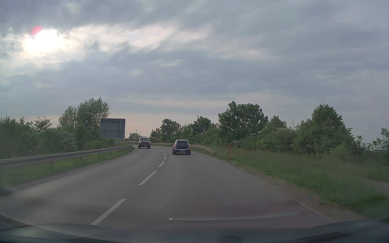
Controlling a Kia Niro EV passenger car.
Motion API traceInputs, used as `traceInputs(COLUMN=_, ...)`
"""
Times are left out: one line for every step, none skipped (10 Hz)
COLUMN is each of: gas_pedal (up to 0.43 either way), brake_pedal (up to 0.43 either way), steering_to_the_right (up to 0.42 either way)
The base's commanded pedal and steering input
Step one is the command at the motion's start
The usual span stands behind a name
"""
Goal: Follow the waypoints while adhering to traffic rules and regulations
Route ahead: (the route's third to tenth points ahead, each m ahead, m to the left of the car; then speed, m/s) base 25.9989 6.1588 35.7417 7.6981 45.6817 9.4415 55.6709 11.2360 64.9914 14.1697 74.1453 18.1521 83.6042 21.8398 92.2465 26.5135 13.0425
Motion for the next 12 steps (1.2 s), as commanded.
traceInputs(gas_pedal=0.197, brake_pedal=0.0, steering_to_the_right=-0.024)
traceInputs(gas_pedal=0.209, brake_pedal=0.0, steering_to_the_right=-0.024)
traceInputs(gas_pedal=0.228, brake_pedal=0.0, steering_to_the_right=-0.024)
traceInputs(gas_pedal=0.228, brake_pedal=0.0, steering_to_the_right=-0.024)
traceInputs(gas_pedal=0.228, brake_pedal=0.0, steering_to_the_right=-0.025)
traceInputs(gas_pedal=0.228, brake_pedal=0.0, steering_to_the_right=-0.025)
traceInputs(gas_pedal=0.228, brake_pedal=0.0, steering_to_the_right=-0.026)
traceInputs(gas_pedal=0.22, brake_pedal=0.0, steering_to_the_right=-0.026)
traceInputs(gas_pedal=0.22, brake_pedal=0.0, steering_to_the_right=-0.026)
traceInputs(gas_pedal=0.22, brake_pedal=0.0, steering_to_the_right=-0.026)
traceInputs(gas_pedal=0.209, brake_pedal=0.0, steering_to_the_right=-0.026)
traceInputs(gas_pedal=0.209, brake_pedal=0.0, steering_to_the_right=-0.026)
